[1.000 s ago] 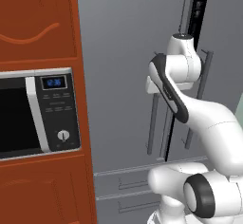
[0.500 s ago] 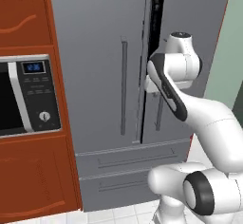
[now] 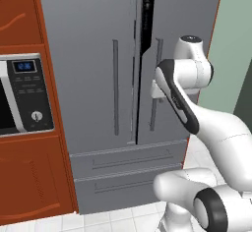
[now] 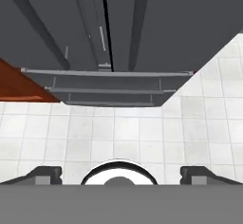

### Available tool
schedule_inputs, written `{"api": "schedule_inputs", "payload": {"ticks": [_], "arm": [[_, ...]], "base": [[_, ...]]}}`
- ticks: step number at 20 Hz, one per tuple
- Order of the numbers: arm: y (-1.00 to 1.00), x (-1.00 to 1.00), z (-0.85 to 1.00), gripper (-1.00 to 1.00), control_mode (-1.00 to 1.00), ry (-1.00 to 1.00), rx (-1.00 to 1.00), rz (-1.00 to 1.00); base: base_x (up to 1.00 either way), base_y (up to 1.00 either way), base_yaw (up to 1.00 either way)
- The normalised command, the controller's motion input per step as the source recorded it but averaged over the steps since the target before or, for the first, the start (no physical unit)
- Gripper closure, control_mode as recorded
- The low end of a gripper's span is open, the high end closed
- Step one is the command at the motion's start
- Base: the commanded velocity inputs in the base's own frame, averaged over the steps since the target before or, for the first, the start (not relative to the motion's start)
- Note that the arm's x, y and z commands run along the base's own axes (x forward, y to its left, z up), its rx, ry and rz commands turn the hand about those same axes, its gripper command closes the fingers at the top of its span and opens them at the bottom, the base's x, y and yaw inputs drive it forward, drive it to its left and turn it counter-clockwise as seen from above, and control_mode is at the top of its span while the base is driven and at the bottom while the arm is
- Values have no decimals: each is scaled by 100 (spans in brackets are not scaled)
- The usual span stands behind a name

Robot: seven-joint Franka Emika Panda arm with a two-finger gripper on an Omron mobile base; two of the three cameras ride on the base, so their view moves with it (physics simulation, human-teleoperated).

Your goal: Open the fridge, remove the tangerine, potato, and fish, and place them on any counter.

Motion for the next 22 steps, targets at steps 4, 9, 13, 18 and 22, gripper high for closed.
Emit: {"api": "schedule_inputs", "payload": {"ticks": [4,9,13,18,22], "arm": [[98,-17,9,-100,-100,-27,-4,0],[96,4,1,-100,-100,-34,-2,0],[62,39,0,-100,-100,-30,0,0],[19,60,0,-100,-100,-18,0,0],[0,69,0,-100,-100,-6,0,0]], "base": [[0,0,0],[0,0,0],[0,0,0],[0,0,0],[0,0,0]]}}
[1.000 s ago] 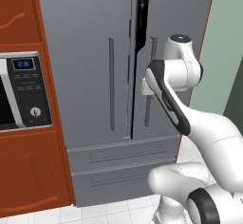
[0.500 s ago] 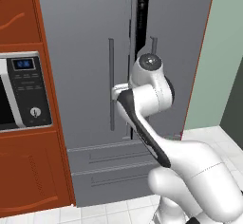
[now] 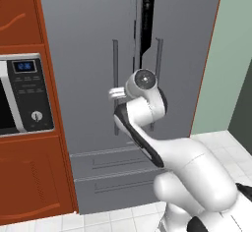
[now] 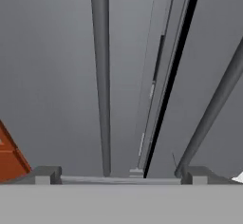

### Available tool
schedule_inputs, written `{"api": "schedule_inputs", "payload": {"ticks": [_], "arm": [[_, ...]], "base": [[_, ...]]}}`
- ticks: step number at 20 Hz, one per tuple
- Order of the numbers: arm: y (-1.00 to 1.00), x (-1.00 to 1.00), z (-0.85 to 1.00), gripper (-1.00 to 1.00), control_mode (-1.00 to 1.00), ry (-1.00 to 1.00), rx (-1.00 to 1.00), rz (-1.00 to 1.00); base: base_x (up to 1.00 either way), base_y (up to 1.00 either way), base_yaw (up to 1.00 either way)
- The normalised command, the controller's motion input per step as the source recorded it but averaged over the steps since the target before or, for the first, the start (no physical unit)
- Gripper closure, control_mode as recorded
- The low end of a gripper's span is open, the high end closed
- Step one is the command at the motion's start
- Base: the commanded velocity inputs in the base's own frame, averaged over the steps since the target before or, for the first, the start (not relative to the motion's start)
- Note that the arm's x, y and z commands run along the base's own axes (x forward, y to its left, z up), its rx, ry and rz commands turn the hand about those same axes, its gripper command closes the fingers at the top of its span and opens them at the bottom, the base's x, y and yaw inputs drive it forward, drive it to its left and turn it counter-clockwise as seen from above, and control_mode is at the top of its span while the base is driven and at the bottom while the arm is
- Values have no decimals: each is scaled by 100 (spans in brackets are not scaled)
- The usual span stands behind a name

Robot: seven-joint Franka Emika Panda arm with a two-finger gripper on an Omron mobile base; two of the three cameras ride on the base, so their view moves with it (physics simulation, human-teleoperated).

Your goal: Open the fridge, remove the tangerine, potato, and fish, and place them on any counter.

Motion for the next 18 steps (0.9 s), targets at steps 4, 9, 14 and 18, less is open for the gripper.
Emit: {"api": "schedule_inputs", "payload": {"ticks": [4,9,14,18], "arm": [[0,67,0,-100,-100,0,0,0],[5,58,0,-100,-100,0,0,0],[21,58,0,-100,-100,2,0,0],[24,49,0,-100,-100,1,0,0]], "base": [[0,0,0],[0,0,0],[0,0,0],[0,0,0]]}}
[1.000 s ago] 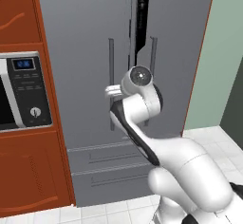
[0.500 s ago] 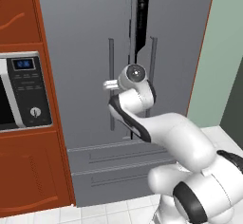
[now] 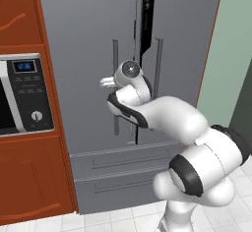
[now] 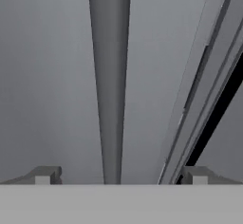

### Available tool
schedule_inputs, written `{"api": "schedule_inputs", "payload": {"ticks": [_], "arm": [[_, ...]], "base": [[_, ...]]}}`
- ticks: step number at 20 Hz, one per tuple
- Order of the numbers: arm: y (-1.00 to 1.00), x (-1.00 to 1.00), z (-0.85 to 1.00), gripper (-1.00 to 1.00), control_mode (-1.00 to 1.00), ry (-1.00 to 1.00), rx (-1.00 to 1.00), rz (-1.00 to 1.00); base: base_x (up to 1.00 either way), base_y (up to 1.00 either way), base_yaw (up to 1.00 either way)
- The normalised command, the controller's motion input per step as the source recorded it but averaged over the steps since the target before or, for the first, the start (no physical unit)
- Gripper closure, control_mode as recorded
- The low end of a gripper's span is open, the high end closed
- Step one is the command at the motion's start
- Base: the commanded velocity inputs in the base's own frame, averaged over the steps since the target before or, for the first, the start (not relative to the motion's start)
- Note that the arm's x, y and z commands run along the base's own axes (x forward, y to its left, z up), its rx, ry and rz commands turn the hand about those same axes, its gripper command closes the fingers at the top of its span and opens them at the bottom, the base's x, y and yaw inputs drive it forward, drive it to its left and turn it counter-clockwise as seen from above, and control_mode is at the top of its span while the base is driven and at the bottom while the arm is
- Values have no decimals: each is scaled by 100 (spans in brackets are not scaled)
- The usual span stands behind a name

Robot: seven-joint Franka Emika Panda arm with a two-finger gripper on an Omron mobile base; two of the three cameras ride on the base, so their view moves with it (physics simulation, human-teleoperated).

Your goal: Open the fridge, remove the tangerine, potato, and fish, and place them on any counter.

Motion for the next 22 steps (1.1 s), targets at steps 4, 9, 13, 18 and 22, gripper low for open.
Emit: {"api": "schedule_inputs", "payload": {"ticks": [4,9,13,18,22], "arm": [[13,49,0,-100,-100,0,0,0],[1,46,0,-100,-100,-1,0,0],[0,43,-10,-100,-100,-7,0,0],[9,24,-13,100,-100,-9,0,0],[58,0,-4,100,-100,-1,0,1]], "base": [[0,0,0],[0,0,0],[0,0,0],[0,0,0],[0,0,0]]}}
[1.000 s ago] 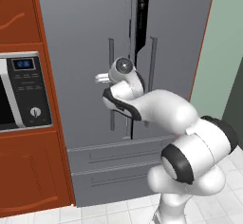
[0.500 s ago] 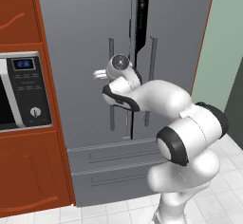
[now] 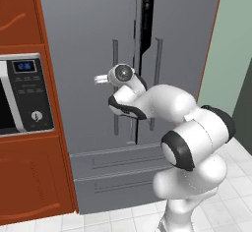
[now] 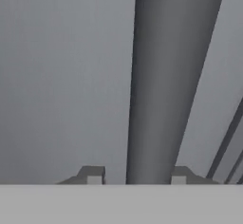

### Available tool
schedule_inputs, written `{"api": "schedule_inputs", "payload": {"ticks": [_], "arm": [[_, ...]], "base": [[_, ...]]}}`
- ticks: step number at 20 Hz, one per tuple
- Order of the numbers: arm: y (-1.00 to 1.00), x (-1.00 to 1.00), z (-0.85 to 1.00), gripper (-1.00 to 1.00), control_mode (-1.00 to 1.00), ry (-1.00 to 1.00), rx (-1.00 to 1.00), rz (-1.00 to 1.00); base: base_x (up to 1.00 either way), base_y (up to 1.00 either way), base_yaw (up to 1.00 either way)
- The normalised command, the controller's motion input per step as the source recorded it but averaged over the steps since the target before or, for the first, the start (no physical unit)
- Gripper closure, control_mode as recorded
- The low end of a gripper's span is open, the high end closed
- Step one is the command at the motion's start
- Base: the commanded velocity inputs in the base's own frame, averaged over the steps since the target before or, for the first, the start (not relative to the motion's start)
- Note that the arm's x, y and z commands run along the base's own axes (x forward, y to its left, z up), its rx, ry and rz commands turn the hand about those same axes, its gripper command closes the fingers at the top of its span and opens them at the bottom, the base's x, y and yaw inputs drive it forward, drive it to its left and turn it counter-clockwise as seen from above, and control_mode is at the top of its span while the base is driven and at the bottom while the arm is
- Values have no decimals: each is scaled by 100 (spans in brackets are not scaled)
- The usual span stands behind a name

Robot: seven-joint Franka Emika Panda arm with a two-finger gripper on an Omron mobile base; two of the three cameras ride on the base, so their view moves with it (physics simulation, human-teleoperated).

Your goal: Open the fridge, remove the tangerine, potato, and fish, and place them on any counter.

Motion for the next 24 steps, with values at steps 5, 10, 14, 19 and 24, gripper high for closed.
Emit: {"api": "schedule_inputs", "payload": {"ticks": [5,10,14,19,24], "arm": [[91,-11,0,100,-100,0,0,7],[98,-79,2,100,-100,0,0,10],[97,-100,13,100,-100,0,0,10],[99,-100,27,100,-100,1,0,14],[100,-100,24,100,-100,6,0,15]], "base": [[0,0,0],[0,0,0],[0,0,0],[0,0,0],[0,0,0]]}}
